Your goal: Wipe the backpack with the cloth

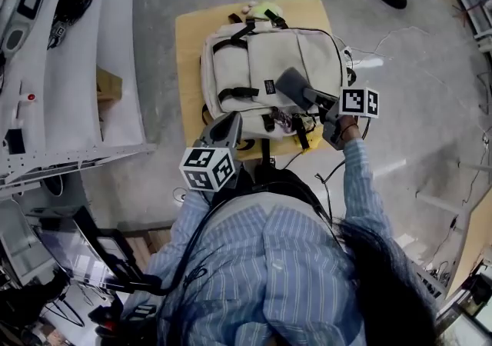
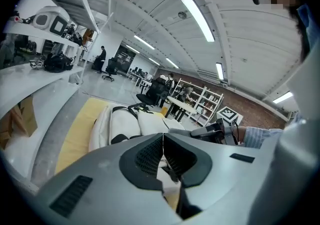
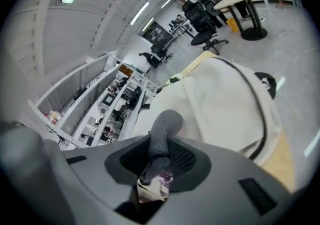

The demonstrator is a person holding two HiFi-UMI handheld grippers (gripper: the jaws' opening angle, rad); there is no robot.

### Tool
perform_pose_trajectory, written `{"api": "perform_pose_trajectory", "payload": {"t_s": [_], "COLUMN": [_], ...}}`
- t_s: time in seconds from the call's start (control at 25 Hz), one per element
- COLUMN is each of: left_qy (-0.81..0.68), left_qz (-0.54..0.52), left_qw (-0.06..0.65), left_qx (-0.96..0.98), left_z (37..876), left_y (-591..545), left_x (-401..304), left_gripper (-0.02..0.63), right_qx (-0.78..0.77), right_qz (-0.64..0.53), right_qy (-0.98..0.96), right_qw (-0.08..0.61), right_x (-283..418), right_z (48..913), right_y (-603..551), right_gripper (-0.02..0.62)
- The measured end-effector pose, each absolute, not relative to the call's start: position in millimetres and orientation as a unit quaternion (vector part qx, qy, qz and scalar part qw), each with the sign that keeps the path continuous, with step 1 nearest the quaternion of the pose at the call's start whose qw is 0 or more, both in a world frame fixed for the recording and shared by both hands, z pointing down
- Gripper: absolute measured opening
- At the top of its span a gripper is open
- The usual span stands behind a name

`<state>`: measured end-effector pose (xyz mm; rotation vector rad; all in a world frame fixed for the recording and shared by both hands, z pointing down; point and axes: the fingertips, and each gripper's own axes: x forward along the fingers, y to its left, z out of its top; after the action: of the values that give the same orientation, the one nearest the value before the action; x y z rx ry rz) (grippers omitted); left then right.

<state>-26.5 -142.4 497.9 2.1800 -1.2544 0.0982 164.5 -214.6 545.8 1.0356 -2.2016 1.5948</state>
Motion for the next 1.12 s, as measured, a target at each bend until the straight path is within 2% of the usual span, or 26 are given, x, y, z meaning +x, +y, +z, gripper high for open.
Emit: {"api": "perform_pose_trajectory", "payload": {"t_s": [0.32, 0.56, 0.8, 1.12], "left_qy": [-0.450, -0.448, -0.460, -0.496], "left_qz": [0.046, 0.055, 0.054, 0.044], "left_qw": [0.311, 0.311, 0.310, 0.308], "left_qx": [0.836, 0.837, 0.830, 0.811], "left_z": [498.7, 500.4, 500.0, 494.5], "left_y": [-150.0, -149.1, -147.7, -137.9], "left_x": [12.2, 24.9, 15.9, -27.4], "left_gripper": [0.008, 0.008, 0.008, 0.008], "right_qx": [0.449, 0.474, 0.436, 0.315], "right_qz": [0.551, 0.558, 0.559, 0.520], "right_qy": [-0.697, -0.677, -0.704, -0.790], "right_qw": [0.093, 0.081, 0.046, 0.080], "right_x": [294.3, 342.6, 306.6, 163.4], "right_z": [554.4, 559.9, 538.5, 487.2], "right_y": [-209.1, -198.5, -199.4, -187.5], "right_gripper": [0.100, 0.100, 0.100, 0.100]}}
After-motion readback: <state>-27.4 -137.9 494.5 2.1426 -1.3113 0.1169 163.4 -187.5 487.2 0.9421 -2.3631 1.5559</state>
